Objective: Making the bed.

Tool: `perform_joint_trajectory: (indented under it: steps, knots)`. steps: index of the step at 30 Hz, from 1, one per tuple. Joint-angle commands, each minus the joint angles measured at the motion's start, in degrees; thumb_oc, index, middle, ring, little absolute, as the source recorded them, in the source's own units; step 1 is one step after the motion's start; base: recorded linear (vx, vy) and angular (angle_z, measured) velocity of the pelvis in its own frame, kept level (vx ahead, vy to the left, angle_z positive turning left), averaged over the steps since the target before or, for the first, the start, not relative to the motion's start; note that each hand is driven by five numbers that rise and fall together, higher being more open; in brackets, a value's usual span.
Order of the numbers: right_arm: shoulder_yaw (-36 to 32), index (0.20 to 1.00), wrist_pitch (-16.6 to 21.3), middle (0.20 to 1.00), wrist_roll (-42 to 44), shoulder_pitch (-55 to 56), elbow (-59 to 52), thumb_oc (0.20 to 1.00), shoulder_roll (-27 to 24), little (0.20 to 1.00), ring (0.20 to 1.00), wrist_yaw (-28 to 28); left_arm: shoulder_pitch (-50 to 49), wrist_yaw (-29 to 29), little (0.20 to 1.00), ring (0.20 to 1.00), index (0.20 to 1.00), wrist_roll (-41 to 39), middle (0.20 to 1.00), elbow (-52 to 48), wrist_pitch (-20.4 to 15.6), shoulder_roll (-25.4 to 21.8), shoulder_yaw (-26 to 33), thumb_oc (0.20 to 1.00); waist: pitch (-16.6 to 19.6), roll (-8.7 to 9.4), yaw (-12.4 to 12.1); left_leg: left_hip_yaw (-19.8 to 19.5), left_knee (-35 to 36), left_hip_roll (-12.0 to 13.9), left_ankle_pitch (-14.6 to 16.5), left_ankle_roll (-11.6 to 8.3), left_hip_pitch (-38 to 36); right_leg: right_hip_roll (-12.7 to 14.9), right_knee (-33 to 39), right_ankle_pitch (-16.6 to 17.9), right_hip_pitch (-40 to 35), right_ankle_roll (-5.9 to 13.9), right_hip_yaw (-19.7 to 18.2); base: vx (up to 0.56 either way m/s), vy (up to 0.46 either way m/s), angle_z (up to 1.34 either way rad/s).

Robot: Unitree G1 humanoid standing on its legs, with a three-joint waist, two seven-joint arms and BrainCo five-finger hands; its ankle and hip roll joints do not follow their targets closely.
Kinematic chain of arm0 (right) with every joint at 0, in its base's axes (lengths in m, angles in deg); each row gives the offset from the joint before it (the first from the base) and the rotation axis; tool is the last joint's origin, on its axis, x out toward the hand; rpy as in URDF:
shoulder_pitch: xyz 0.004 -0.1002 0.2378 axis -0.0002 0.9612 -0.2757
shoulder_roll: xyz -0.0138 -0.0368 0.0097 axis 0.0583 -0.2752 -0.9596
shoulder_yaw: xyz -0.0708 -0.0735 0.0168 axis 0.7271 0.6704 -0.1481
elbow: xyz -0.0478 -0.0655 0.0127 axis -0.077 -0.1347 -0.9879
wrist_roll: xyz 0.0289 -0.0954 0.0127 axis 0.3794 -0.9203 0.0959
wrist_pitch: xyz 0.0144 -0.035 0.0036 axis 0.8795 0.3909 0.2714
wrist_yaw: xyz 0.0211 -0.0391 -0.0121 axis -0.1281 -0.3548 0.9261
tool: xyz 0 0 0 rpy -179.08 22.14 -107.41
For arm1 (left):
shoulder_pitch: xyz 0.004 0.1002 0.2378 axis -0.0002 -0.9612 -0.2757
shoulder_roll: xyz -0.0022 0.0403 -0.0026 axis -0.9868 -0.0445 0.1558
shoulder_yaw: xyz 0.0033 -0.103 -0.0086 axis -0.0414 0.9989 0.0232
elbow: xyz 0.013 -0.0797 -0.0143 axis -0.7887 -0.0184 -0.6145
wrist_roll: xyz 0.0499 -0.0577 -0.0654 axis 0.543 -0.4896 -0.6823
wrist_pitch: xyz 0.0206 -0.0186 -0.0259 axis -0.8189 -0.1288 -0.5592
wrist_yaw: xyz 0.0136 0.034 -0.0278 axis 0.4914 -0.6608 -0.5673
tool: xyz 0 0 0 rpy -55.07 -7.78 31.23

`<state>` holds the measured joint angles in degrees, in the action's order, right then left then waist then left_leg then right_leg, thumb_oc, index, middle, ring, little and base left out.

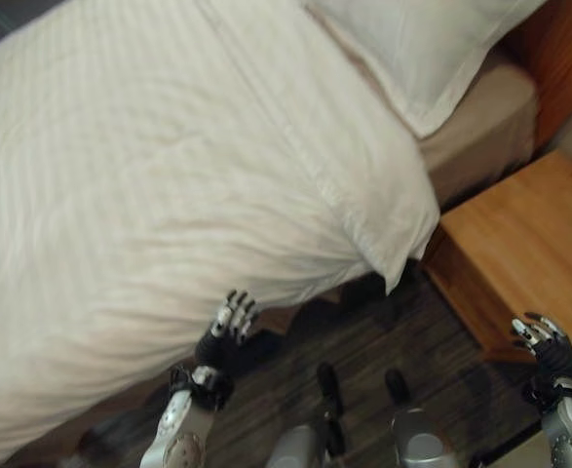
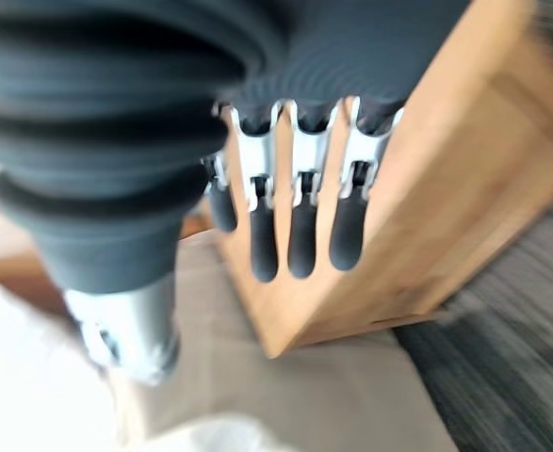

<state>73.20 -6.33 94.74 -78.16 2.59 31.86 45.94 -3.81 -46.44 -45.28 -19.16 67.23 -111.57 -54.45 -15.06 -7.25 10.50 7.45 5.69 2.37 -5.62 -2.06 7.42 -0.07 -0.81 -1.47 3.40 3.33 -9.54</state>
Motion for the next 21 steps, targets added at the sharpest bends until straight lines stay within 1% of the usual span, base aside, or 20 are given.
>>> perform_joint_trajectory:
  steps: [1,3,5,8,10,12,14,15,16,17,18,19,21]
  knots:
    - [3.12,1.000,1.41,1.000,-4.78,1.99,-4.73,1.000,1.54,1.000,1.000,-1.67,0.14,-1.59,1.000,1.000,1.000,1.69,1.000,2.40,-0.69,4.29,0.10,1.000,4.26,0.99,-0.65,1.69,-0.69,-0.11,2.64,0.06,-6.49,1.02,1.45,3.48,1.71,1.59,0.10,0.05,0.035,0.02]
    - [4.91,1.000,0.75,1.000,-4.11,3.02,-7.21,1.000,3.53,1.000,1.000,-2.60,-1.66,-2.24,1.000,1.000,1.000,1.32,1.000,1.24,0.10,6.19,-0.96,1.000,5.99,1.78,-0.85,1.63,-0.69,-0.19,3.09,0.37,-7.56,1.07,1.62,3.73,0.70,1.86,0.25,0.01,0.032,0.04]
    - [8.37,1.000,0.22,1.000,-3.36,3.16,-9.13,1.000,4.94,1.000,1.000,-2.84,-2.76,-2.55,1.000,1.000,1.000,-0.30,1.000,1.90,0.84,7.89,-2.04,1.000,7.61,2.73,-1.55,1.21,-0.69,-0.09,3.27,0.51,-8.65,1.24,1.73,3.81,-0.39,2.14,0.50,-0.01,0.029,0.04]
    - [13.57,1.000,-0.75,1.000,-4.10,2.58,-11.59,1.000,4.43,1.000,1.000,-3.36,-1.97,-3.84,1.000,1.000,1.000,1.14,1.000,1.76,0.94,7.75,-3.93,1.000,9.25,4.00,-2.35,0.46,-0.69,-0.24,3.75,0.82,-10.40,1.48,1.37,3.31,-2.09,2.44,1.17,0.00,0.033,0.10]
    - [16.04,1.000,-1.22,1.000,-6.05,2.07,-13.34,1.000,3.52,1.000,1.000,-3.37,-0.38,-4.35,1.000,1.000,1.000,1.62,1.000,2.54,0.68,7.59,-4.15,1.000,9.64,4.78,-2.73,-0.25,-0.69,-0.46,4.01,1.05,-10.97,1.74,1.31,2.91,-3.02,2.66,1.73,-0.04,0.031,0.14]
    - [16.78,1.000,-1.46,1.000,-6.65,1.54,-13.70,1.000,3.00,1.000,1.000,-3.29,0.60,-4.67,1.000,1.000,1.000,2.26,1.000,1.76,0.00,7.20,-4.03,1.000,9.67,5.09,-2.88,-0.37,-0.69,-0.58,4.11,1.12,-11.06,2.02,1.55,3.22,-3.16,2.78,2.04,-0.07,0.039,0.15]
    - [17.73,1.000,-1.79,1.000,-6.34,2.02,-15.37,1.000,2.22,1.000,1.000,-3.91,1.39,-5.54,1.000,1.000,1.000,3.65,1.000,-0.05,-1.19,5.68,-1.95,1.000,9.74,5.65,-3.63,-0.08,-0.69,-0.88,4.17,1.55,-11.17,2.03,1.04,3.33,-2.61,3.13,2.32,-0.10,0.054,0.03]
    - [17.64,1.000,-1.90,1.000,-6.68,2.33,-15.34,1.000,2.11,1.000,1.000,-4.03,1.27,-5.67,1.000,1.000,1.000,4.20,1.000,-0.27,-1.42,5.44,-1.00,1.000,9.74,5.77,-3.96,-0.25,-0.69,-0.91,4.16,1.65,-11.19,2.02,-0.18,3.05,-2.40,3.21,2.76,-0.06,0.021,-0.03]
    - [17.58,1.000,-1.91,1.000,-6.84,2.55,-15.24,1.000,2.12,1.000,1.000,-4.23,1.19,-6.19,1.000,1.000,1.000,5.06,1.000,0.06,-1.90,5.19,0.44,1.000,9.40,5.82,-4.39,-0.62,-0.69,-0.83,3.96,1.73,-11.13,1.79,-3.03,2.56,-1.69,3.33,3.49,-0.04,0.005,0.03]
    - [17.60,1.000,-1.91,1.000,-6.84,2.53,-15.22,1.000,2.13,1.000,1.000,-4.23,1.19,-6.20,1.000,1.000,1.000,5.08,1.000,0.04,-1.89,5.19,0.46,1.000,9.40,5.85,-4.34,-0.66,-0.69,-0.85,3.94,1.73,-11.11,1.80,-3.25,2.43,-1.58,3.33,3.52,-0.07,0.000,0.05]
    - [17.49,1.000,-1.80,1.000,-6.96,2.63,-15.17,1.000,2.18,1.000,1.000,-4.31,1.31,-6.63,1.000,1.000,1.000,5.97,1.000,0.39,-2.37,4.81,1.21,1.000,8.96,5.82,-4.37,-1.15,-0.69,-0.70,3.66,1.73,-11.06,1.30,-5.58,2.20,-0.87,3.49,3.45,-0.13,-0.028,0.15]
    - [17.27,1.000,-1.47,1.000,-6.65,3.18,-15.57,1.000,2.32,1.000,1.000,-4.75,2.10,-7.25,1.000,1.000,1.000,7.60,1.000,0.61,-3.36,3.26,2.65,1.000,8.09,5.53,-3.54,-4.57,-0.69,-0.65,2.60,1.68,-10.00,-1.40,-9.71,0.86,0.80,3.89,-2.12,-0.18,-0.048,0.47]
    - [17.36,1.000,-1.51,1.000,-6.13,3.13,-15.41,1.000,2.23,1.000,1.000,-5.10,2.98,-7.51,1.000,1.000,1.000,8.38,1.000,0.86,-4.38,2.93,3.20,1.000,8.07,5.13,-3.67,-9.03,-0.69,-1.04,1.44,1.57,-8.65,-2.66,-9.81,-0.44,0.65,3.24,-6.63,-0.16,-0.087,1.14]
